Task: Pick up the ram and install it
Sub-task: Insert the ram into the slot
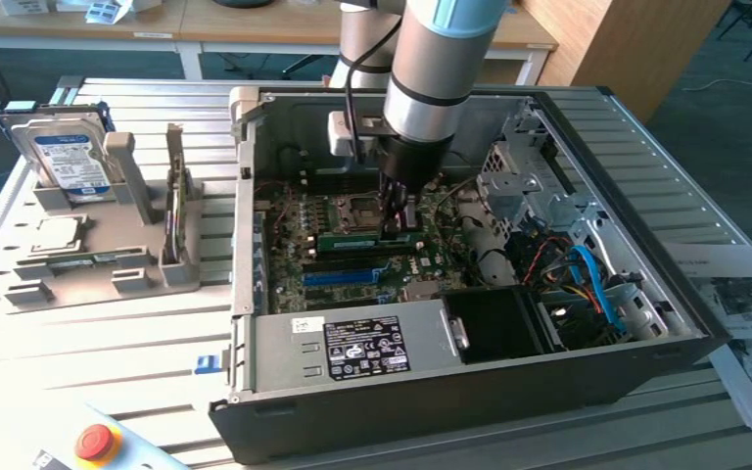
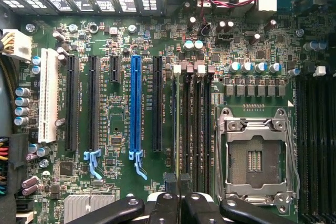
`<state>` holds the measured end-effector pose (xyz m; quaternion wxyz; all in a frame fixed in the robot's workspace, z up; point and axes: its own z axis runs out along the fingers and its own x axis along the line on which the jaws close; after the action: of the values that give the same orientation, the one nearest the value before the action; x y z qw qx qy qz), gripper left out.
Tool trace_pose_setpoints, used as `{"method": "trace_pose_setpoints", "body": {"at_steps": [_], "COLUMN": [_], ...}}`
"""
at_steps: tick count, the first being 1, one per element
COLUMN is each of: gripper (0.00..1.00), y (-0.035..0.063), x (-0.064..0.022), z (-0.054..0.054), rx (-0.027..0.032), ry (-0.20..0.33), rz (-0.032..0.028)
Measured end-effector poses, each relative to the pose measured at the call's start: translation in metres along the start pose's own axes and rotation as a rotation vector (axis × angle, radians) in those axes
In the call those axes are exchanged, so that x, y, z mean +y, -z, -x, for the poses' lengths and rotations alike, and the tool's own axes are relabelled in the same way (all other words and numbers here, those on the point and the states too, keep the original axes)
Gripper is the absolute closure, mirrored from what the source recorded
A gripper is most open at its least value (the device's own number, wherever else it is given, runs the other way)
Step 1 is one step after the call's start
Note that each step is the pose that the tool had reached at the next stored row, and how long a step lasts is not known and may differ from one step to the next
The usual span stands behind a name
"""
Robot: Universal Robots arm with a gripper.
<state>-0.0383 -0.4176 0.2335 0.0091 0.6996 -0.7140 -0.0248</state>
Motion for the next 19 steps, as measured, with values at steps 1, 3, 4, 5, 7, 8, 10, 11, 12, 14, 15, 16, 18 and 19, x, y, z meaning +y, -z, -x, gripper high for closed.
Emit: {"method": "trace_pose_setpoints", "body": {"at_steps": [1, 3, 4, 5, 7, 8, 10, 11, 12, 14, 15, 16, 18, 19], "gripper": [0.88, 0.88, 0.88, 0.88, 0.88, 0.88, 0.88, 0.88, 0.88, 0.88, 0.88, 0.88, 0.88, 0.88], "y": [-0.0001, -0.0001, -0.0001, -0.0001, -0.0001, -0.0001, -0.0004, -0.0008, -0.001, -0.0011, -0.0013, -0.0016, -0.0022, -0.0026], "x": [-0.0001, -0.0004, -0.0004, -0.0005, -0.0005, -0.0005, -0.0005, -0.0005, -0.0006, -0.0006, -0.0006, -0.0006, -0.0006, -0.0006], "z": [0.0, 0.0, 0.0, 0.0, 0.0, 0.0, 0.0, 0.0, 0.0, 0.0, 0.0, 0.0, 0.0, -0.0001], "rx": [-0.0001, -0.0002, -0.0002, -0.0001, -0.0002, -0.0001, 0.0, 0.0, -0.0001, -0.0001, -0.0001, -0.0004, -0.0001, 0.0], "ry": [0.0, 0.0, 0.0, 0.0, 0.0, 0.0, 0.0, 0.0, 0.0, 0.0, 0.0, 0.0, 0.0, 0.0], "rz": [0.0, -0.0001, -0.0001, 0.0, -0.0001, -0.0001, 0.0, 0.0, -0.0001, 0.0, 0.0, -0.0001, 0.0, 0.0001]}}
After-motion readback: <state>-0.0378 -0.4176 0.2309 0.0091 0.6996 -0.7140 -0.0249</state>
